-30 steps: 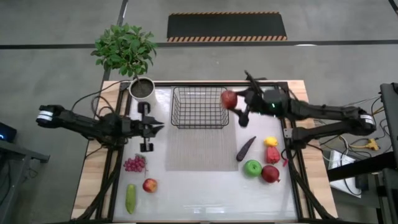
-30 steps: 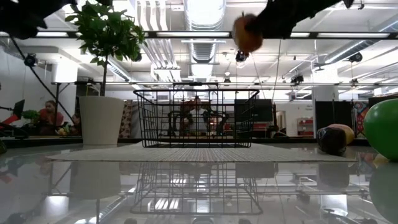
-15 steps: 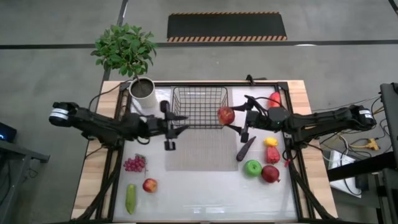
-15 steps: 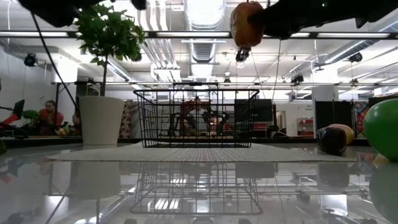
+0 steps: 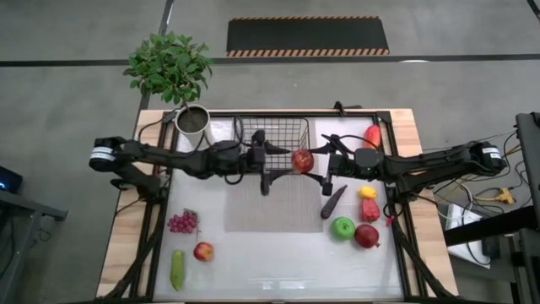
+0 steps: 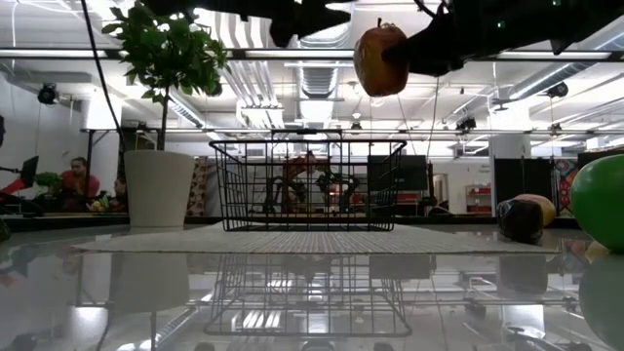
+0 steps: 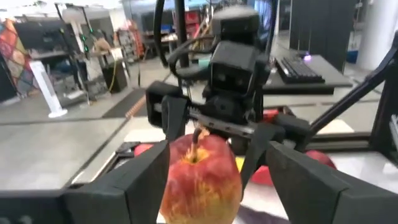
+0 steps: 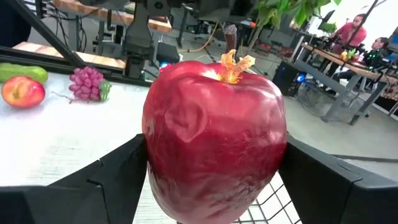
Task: Build produce basket
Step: Put the top red apple into the wire basket
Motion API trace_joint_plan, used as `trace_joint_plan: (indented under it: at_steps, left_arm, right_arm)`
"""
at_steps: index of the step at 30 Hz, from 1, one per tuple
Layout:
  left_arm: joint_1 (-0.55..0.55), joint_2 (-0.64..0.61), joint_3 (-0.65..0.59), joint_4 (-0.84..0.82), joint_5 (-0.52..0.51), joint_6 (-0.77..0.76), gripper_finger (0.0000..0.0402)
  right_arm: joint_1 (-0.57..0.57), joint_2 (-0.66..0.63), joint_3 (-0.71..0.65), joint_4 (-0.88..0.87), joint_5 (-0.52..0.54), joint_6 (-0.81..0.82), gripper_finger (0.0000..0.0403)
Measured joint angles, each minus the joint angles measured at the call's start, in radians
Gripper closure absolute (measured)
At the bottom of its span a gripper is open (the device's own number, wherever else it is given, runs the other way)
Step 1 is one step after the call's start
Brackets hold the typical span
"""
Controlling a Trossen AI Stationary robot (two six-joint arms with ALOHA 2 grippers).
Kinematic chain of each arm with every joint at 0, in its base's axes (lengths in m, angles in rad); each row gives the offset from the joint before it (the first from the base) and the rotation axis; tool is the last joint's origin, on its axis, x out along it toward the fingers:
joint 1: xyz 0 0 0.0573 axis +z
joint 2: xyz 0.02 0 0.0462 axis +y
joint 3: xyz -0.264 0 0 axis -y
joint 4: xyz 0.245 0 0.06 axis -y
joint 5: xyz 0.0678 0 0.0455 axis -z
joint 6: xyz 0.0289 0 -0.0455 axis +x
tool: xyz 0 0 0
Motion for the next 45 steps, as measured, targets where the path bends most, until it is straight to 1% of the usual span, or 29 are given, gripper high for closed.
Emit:
trace_joint_plan:
  at_steps: [3,5,11,14,18,21,22,25,28,34,39,42,45]
  left_arm:
    - [0.011,0.013,0.033,-0.079,0.039,-0.024,0.0124]
    - [0.016,0.020,0.040,-0.103,0.039,-0.045,0.0107]
    - [0.042,0.045,0.052,-0.081,0.029,-0.048,0.0067]
    - [0.053,0.067,0.054,-0.045,0.063,-0.049,0.0059]
    - [0.061,0.090,0.055,-0.013,0.076,-0.049,0.0059]
    - [0.068,0.091,0.055,-0.008,0.145,-0.049,0.0059]
    - [0.068,0.094,0.055,0.000,0.154,-0.049,0.0059]
    - [0.070,0.107,0.055,0.021,0.152,-0.055,0.0059]
    - [0.074,0.144,0.055,0.082,0.153,-0.072,0.0059]
    - [0.081,0.185,0.055,0.104,0.152,-0.072,0.0059]
    - [0.082,0.190,0.055,0.107,0.152,-0.072,0.0059]
    - [0.082,0.191,0.055,0.104,0.150,-0.071,0.0072]
    - [0.082,0.191,0.055,0.102,0.147,-0.068,0.0095]
  right_arm:
    - [0.000,0.000,0.000,-0.002,0.000,0.000,0.0096]
    - [0.000,0.000,0.000,-0.002,-0.001,0.000,0.0096]
    - [0.000,0.004,0.000,-0.003,-0.001,-0.008,0.0096]
    - [0.000,0.008,0.000,-0.003,-0.001,-0.005,0.0096]
    - [0.000,0.007,0.000,-0.004,-0.001,-0.003,0.0096]
    - [0.000,0.008,0.000,-0.003,-0.001,0.002,0.0096]
    - [0.000,0.007,0.000,-0.003,-0.001,0.002,0.0096]
    - [0.000,0.007,0.000,-0.003,-0.002,0.002,0.0096]
    - [0.000,0.007,0.000,-0.003,-0.002,0.003,0.0096]
    - [0.000,0.007,0.000,-0.006,-0.004,0.013,0.0096]
    - [0.000,0.007,0.000,-0.004,-0.004,0.017,0.0096]
    - [0.000,0.007,0.000,-0.008,-0.004,0.017,0.0096]
    - [0.000,0.007,0.000,-0.007,-0.002,0.018,0.0096]
